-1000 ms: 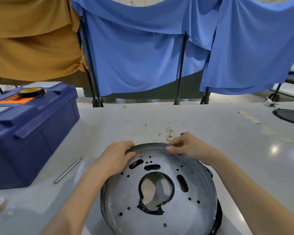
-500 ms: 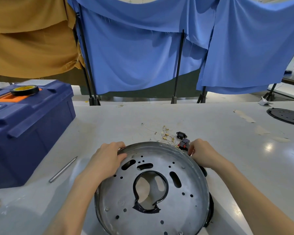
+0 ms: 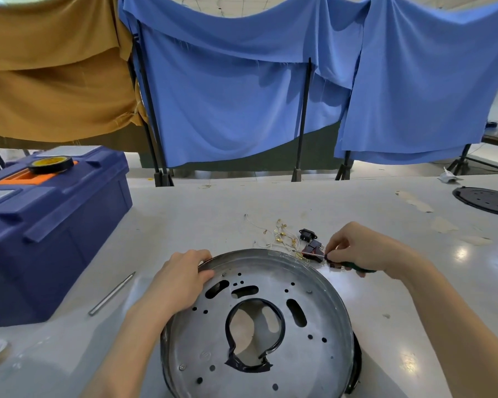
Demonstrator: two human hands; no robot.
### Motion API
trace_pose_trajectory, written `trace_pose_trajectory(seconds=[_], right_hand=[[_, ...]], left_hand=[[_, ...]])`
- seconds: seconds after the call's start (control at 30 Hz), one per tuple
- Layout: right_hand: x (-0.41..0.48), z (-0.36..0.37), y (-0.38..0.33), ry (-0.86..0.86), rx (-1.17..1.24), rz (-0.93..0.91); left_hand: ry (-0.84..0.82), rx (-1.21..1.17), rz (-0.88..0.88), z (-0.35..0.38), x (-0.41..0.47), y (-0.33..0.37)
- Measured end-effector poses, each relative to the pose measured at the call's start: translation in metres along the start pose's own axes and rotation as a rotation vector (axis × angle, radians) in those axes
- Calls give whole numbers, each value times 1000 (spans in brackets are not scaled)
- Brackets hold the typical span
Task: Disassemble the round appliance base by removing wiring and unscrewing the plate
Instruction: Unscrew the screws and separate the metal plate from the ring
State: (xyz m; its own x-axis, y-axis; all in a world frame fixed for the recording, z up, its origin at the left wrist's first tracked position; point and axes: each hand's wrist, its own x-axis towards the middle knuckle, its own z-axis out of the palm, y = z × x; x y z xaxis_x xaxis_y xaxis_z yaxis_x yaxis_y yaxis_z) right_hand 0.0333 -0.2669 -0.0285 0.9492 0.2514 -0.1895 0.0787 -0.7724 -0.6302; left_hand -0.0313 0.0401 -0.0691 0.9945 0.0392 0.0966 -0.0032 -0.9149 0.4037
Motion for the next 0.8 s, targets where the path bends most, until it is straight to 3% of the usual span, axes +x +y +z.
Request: trace_pose_trajectory(seconds=[0.17,0.4,0.57,0.8], right_hand=[[-1,-10,-13,205,205,-97],[1,-3,-32,234,529,-284],[8,10,-34,338,902,-280],[8,32,-48,166,1417,-317]], left_hand=[[2,4,0,0,1,-1],[-27,-84,-16,-1,6,3],[-57,-165,15,5,4,1],[-45,-190,18,6,8,-1]])
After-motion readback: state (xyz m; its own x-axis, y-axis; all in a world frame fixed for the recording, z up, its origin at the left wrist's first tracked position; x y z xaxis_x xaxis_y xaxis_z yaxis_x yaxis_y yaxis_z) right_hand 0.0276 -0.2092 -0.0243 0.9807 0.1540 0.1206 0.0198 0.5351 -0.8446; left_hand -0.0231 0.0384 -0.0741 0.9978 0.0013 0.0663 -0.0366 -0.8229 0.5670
